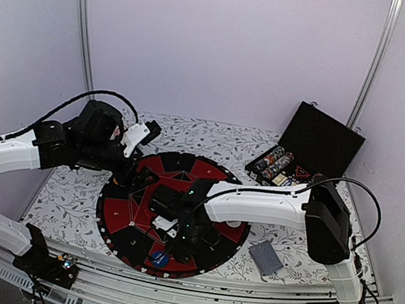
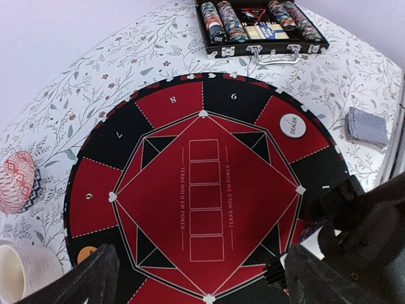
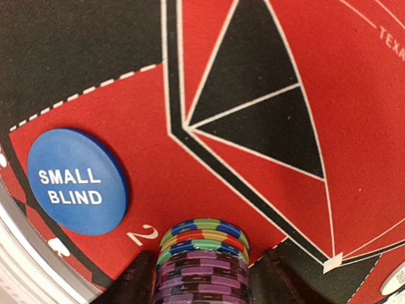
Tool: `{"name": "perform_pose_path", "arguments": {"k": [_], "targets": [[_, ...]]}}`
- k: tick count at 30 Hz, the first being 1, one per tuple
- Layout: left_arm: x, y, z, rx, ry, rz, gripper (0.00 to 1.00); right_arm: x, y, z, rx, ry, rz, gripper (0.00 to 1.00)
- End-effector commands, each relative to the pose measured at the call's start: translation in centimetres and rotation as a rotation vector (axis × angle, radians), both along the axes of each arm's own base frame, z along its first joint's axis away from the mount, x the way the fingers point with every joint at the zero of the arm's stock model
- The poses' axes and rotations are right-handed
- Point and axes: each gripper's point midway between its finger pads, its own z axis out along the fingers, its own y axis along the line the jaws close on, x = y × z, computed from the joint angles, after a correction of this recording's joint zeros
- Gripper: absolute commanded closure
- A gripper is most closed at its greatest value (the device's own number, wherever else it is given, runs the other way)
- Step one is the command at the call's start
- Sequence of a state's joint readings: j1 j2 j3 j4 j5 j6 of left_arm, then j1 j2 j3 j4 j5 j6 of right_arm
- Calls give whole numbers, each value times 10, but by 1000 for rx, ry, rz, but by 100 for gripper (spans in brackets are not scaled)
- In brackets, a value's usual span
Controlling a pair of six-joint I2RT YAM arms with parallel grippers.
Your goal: Distribute texas hold em gaming equipment
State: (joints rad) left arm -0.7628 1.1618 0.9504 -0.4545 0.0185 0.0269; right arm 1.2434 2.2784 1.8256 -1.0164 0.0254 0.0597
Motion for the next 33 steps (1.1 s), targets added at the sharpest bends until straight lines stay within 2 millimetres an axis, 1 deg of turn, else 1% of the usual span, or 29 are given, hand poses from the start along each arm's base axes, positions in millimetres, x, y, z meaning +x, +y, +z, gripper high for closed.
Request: {"name": "perform_pose_path", "arguments": {"k": [1, 3, 5, 8, 11, 15, 19, 24, 26, 28, 29, 30, 33], "targets": [[0, 5, -3, 5, 7, 2, 6, -10, -22, -21, -97, 36, 14, 48], [0, 5, -2, 5, 5, 1, 6, -10, -21, -20, -97, 36, 15, 52], [0, 5, -2, 5, 4, 1, 6, -11, -22, -20, -104, 38, 15, 59], [0, 5, -1, 6, 2, 1, 6, -14, -27, -21, -126, 47, 12, 68], [0, 5, -1, 5, 1, 1, 7, -17, -32, -21, -147, 54, 7, 73], [0, 5, 0, 3, -3, 0, 6, -26, -37, -18, -167, 79, 14, 79], [-1, 6, -1, 6, -2, 0, 6, -33, -41, -17, -184, 99, 22, 80], [-1, 7, -1, 5, -3, 1, 6, -33, -38, -19, -195, 106, 41, 80], [-1, 7, 0, 5, -5, 1, 6, -30, -35, -19, -194, 97, 50, 80], [-1, 8, 1, 3, -9, 2, 6, -27, -29, -14, -176, 82, 59, 80], [-1, 8, 2, 3, -11, 1, 6, -25, -29, -22, -193, 78, 63, 80], [-1, 8, 2, 3, -12, 1, 6, -22, -27, -22, -192, 67, 62, 80], [-1, 8, 2, 3, -14, 2, 6, -17, -20, -14, -171, 50, 59, 80]]}}
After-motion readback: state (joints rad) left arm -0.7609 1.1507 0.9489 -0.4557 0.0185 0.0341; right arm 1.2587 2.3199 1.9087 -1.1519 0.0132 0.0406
